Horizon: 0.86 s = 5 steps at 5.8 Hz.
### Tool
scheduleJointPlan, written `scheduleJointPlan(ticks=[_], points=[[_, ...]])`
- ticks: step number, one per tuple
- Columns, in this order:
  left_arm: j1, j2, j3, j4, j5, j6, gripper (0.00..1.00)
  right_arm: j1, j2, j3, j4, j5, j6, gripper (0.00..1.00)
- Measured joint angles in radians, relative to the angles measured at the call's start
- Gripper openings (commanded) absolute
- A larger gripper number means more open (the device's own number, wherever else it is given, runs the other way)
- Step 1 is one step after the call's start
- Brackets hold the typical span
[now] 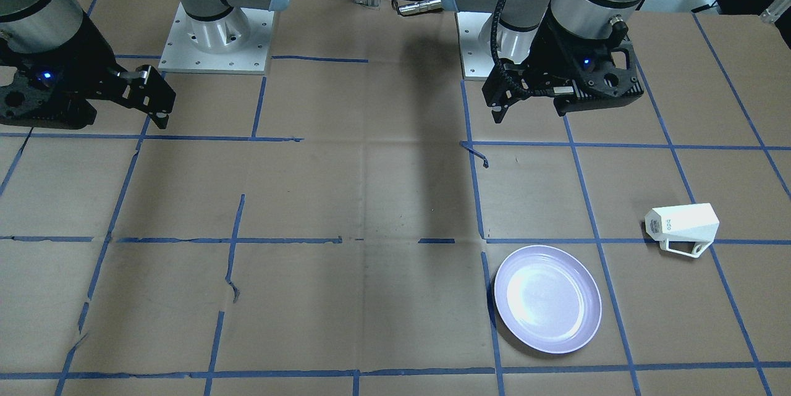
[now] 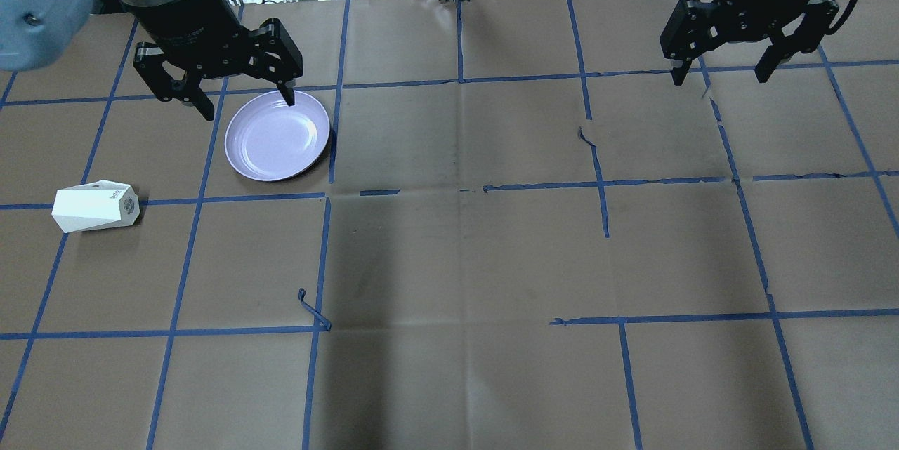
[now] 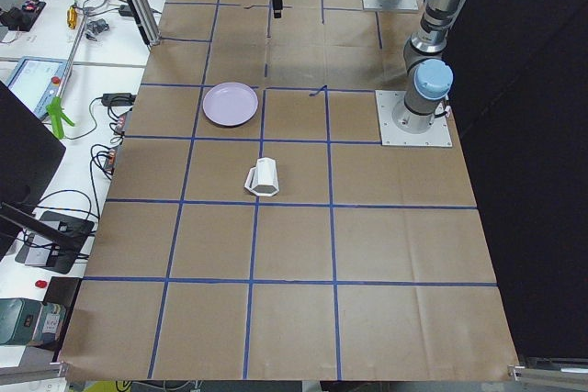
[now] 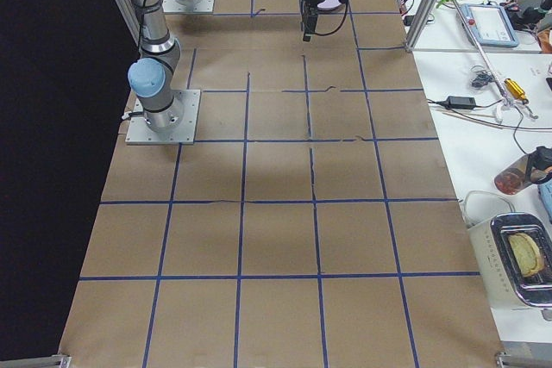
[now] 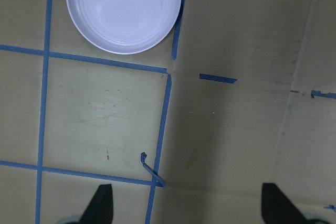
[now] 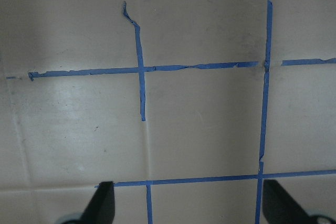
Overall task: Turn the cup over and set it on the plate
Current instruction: 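Move the left gripper from above the plate toward the white mug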
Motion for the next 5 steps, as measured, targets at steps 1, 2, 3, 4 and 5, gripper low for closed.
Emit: scheduleJointPlan(ticks=[1, 2, 3, 4, 5], points=[[0.0, 0.0, 0.0, 0.0, 0.003, 0.0, 0.99, 0.0, 0.0, 0.0, 0.0, 0.0, 0.0, 1.0], [0.0, 0.003, 0.0, 0.0, 0.007, 0.0, 0.99, 0.0, 0.0, 0.0, 0.0, 0.0, 0.0, 1.0], [0.001, 0.005, 0.0, -0.003, 0.006, 0.0, 0.99, 0.0, 0.0, 0.0, 0.0, 0.0, 0.0, 1.0], [0.004, 0.006, -0.002, -0.008, 0.007, 0.008, 0.99, 0.0, 0.0, 0.0, 0.0, 0.0, 0.0, 1.0], [0.02, 0.007, -0.002, -0.007, 0.01, 0.035, 0.99, 0.0, 0.0, 0.0, 0.0, 0.0, 0.0, 1.0]])
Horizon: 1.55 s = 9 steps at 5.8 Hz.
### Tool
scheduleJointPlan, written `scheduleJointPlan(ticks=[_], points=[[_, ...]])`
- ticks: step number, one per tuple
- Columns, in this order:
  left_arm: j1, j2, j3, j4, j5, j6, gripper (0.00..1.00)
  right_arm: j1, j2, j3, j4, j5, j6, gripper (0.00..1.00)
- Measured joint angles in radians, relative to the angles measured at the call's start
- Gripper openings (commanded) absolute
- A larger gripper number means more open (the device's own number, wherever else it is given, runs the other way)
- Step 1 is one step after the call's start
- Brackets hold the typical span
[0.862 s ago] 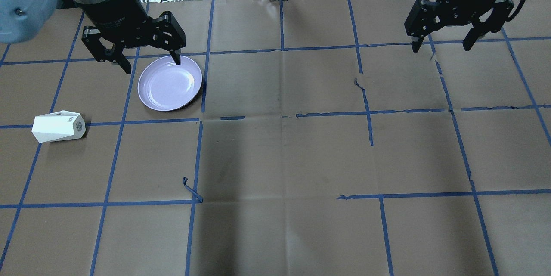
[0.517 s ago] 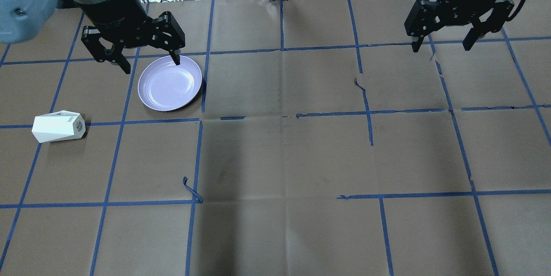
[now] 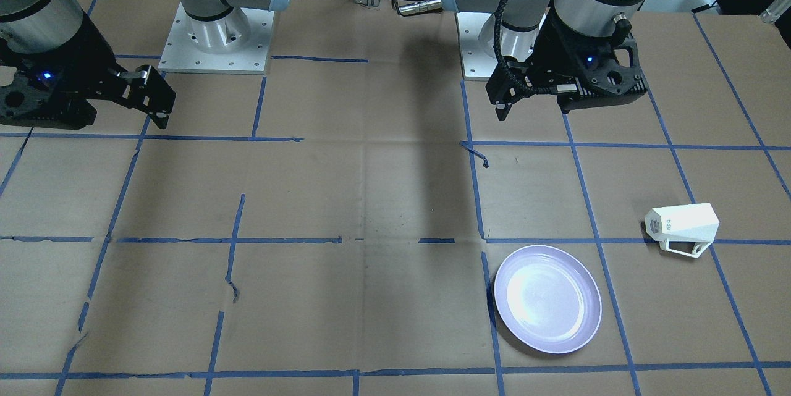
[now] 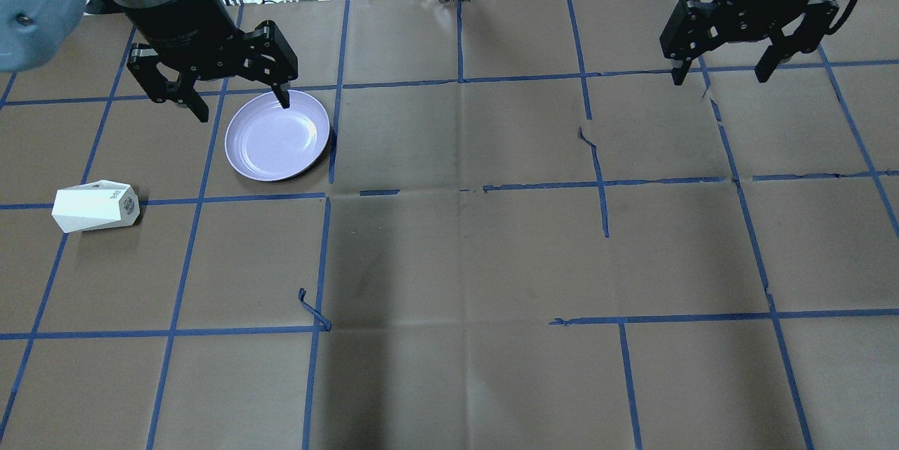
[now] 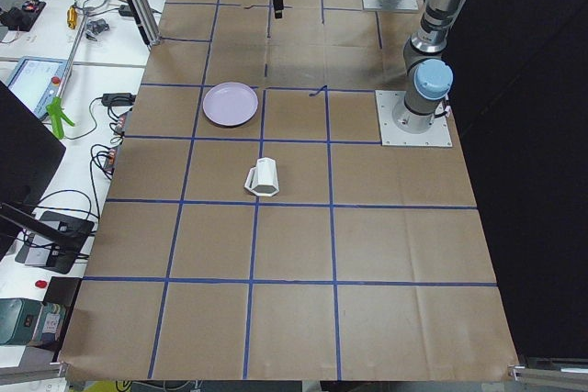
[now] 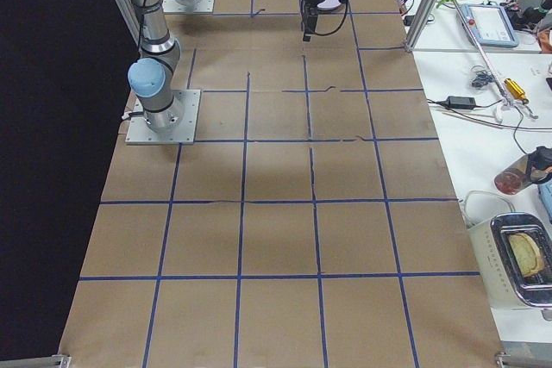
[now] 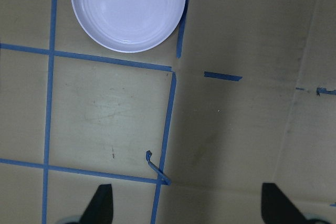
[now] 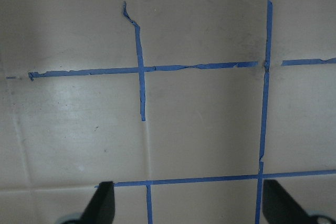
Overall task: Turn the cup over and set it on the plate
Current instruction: 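Move the left gripper from above the plate toward the white mug, then lower the left gripper and grasp the white mug lying on its side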
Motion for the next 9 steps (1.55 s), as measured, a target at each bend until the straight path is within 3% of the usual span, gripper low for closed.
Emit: scheduleJointPlan(ticks=[2, 4, 6, 9], points=[[0.167, -0.012, 0.015, 0.007, -0.006, 0.121, 0.99, 0.0, 0.0, 0.0, 0.0, 0.0, 0.0, 1.0], [0.493, -0.064, 0.032, 0.05, -0.012, 0.485, 0.99, 0.0, 0.0, 0.0, 0.0, 0.0, 0.0, 1.0], [0.753, -0.203, 0.115, 0.111, -0.013, 0.861, 0.99, 0.0, 0.0, 0.0, 0.0, 0.0, 0.0, 1.0], [0.887, -0.348, 0.207, 0.11, -0.02, 1.185, 0.99, 0.0, 0.0, 0.0, 0.0, 0.0, 0.0, 1.0]])
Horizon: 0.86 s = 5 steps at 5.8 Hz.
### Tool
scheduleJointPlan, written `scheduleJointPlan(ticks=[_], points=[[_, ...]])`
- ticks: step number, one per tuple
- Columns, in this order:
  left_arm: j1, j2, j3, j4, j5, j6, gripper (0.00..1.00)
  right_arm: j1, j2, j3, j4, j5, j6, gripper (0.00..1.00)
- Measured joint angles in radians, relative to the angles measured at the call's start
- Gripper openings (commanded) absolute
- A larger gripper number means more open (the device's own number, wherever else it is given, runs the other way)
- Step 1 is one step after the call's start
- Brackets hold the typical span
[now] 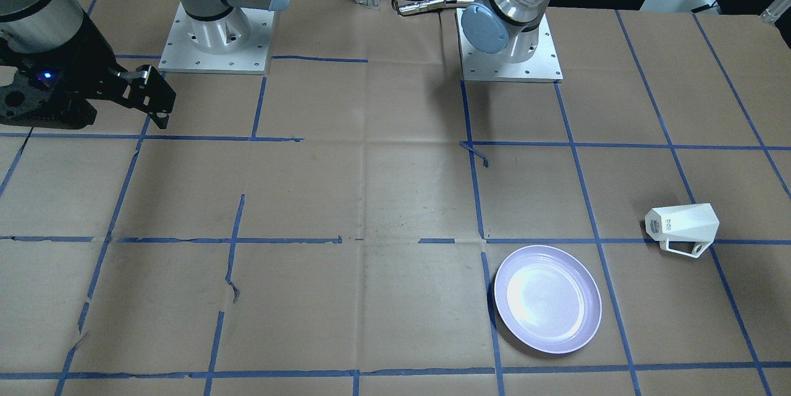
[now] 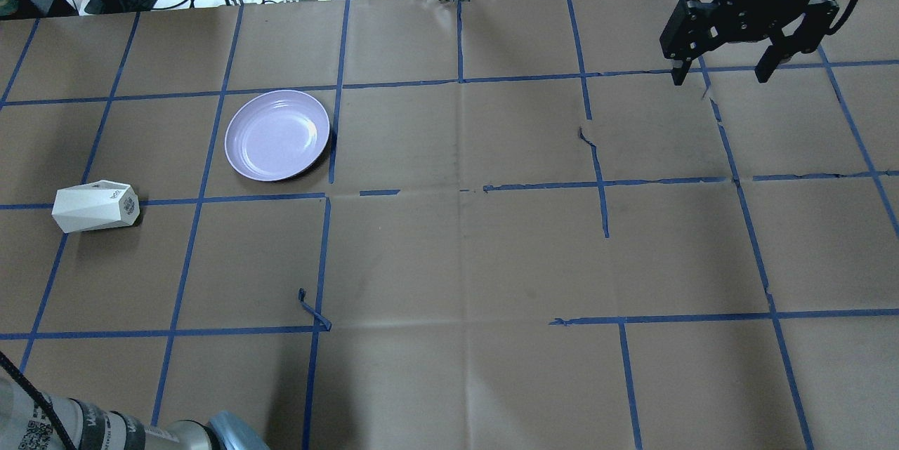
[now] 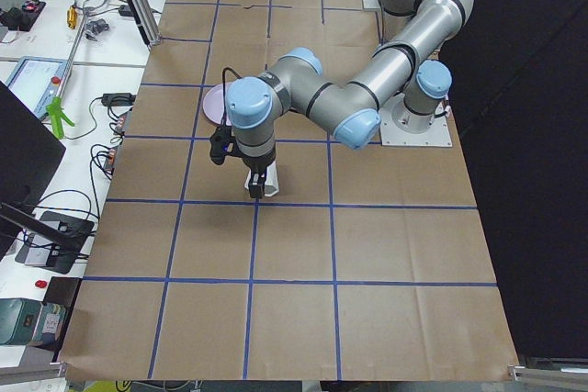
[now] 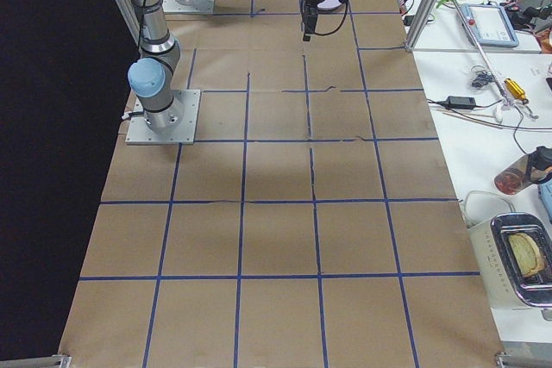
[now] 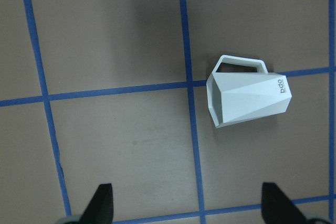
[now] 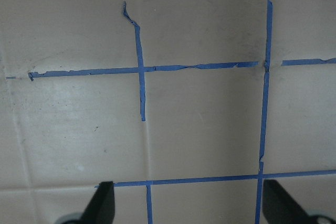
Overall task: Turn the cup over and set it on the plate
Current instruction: 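Lower the left gripper and grasp the white mug lying on its side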
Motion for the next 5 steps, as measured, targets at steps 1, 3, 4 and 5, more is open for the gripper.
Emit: scheduleJointPlan(ticks=[1, 3, 4, 5], points=[[0.048, -0.049, 0.01, -0.041, -0.077, 0.033, 0.99, 0.0, 0.0, 0.0, 0.0, 0.0, 0.0, 1.0], [0.142, -0.194, 0.035, -0.211, -0.361, 0.049, 0.99, -0.001, 0.0, 0.0, 0.0, 0.0, 0.0, 1.0], [0.158, -0.266, 0.041, -0.288, -0.472, 0.071, 0.99, 0.0, 0.0, 0.0, 0.0, 0.0, 0.0, 1.0], [0.163, -0.327, 0.042, -0.378, -0.543, 0.136, 0.99, 0.0, 0.0, 0.0, 0.0, 0.0, 0.0, 1.0]])
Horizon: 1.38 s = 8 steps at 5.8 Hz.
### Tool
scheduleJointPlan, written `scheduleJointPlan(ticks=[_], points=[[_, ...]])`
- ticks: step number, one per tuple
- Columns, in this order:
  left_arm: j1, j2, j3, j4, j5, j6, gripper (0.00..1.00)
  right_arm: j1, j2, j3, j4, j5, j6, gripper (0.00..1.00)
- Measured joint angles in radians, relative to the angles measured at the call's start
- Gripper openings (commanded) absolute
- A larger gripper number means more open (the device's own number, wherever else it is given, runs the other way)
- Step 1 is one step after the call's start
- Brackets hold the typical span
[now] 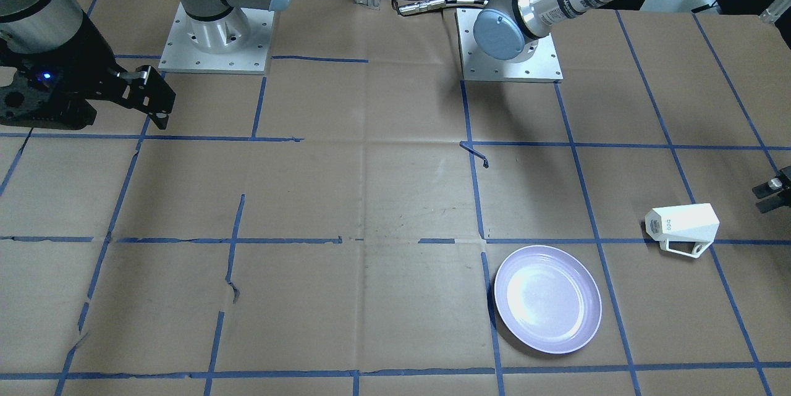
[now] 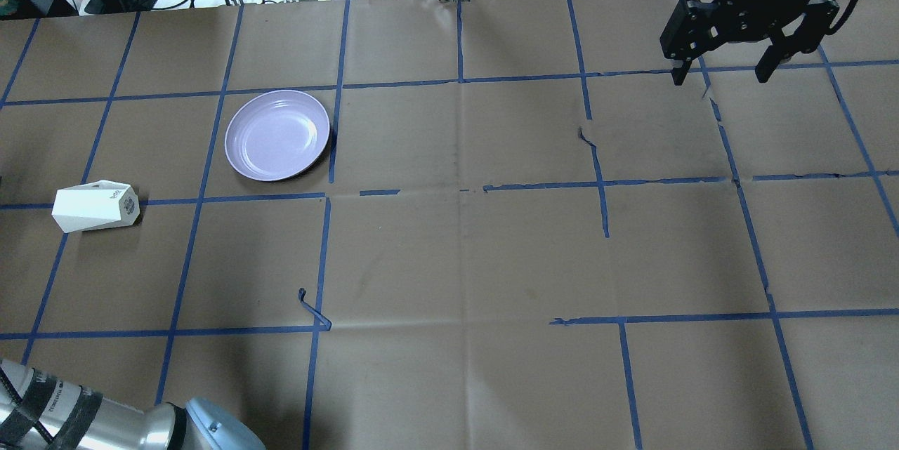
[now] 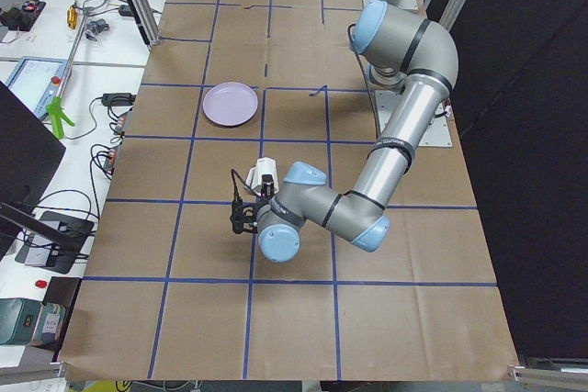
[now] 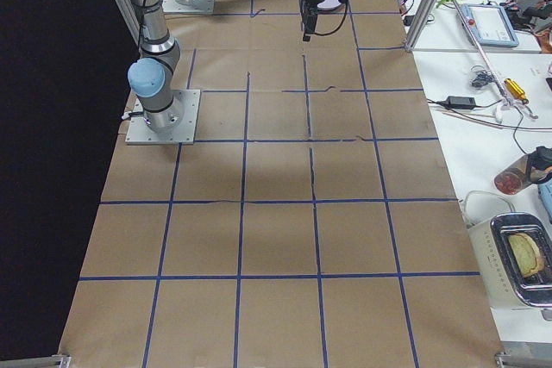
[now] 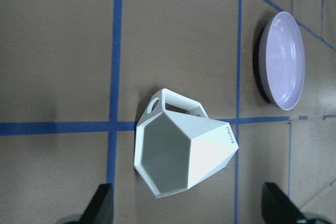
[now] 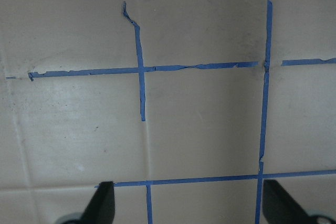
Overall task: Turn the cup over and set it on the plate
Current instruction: 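Lower the left gripper and grasp the white mug lying on its side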
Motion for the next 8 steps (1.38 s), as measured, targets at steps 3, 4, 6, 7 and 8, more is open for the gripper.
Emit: scheduleJointPlan(ticks=[3, 4, 6, 7, 8], points=[[-0.004, -0.079, -0.009, -0.149, -0.083, 0.13, 0.99, 0.0, 0.0, 0.0, 0.0, 0.0, 0.0, 1.0], [-0.007, -0.099, -0.011, -0.164, -0.089, 0.135, 0.99, 0.0, 0.0, 0.0, 0.0, 0.0, 0.0, 1.0], [-0.027, -0.107, -0.012, -0.197, -0.117, 0.139, 0.82, 0.0, 0.0, 0.0, 0.0, 0.0, 0.0, 1.0], [-0.037, -0.108, -0.013, -0.206, -0.156, 0.148, 0.47, 0.0, 0.0, 0.0, 0.0, 0.0, 0.0, 1.0], [-0.04, -0.109, -0.014, -0.222, -0.174, 0.157, 0.38, 0.0, 0.0, 0.0, 0.0, 0.0, 0.0, 1.0]])
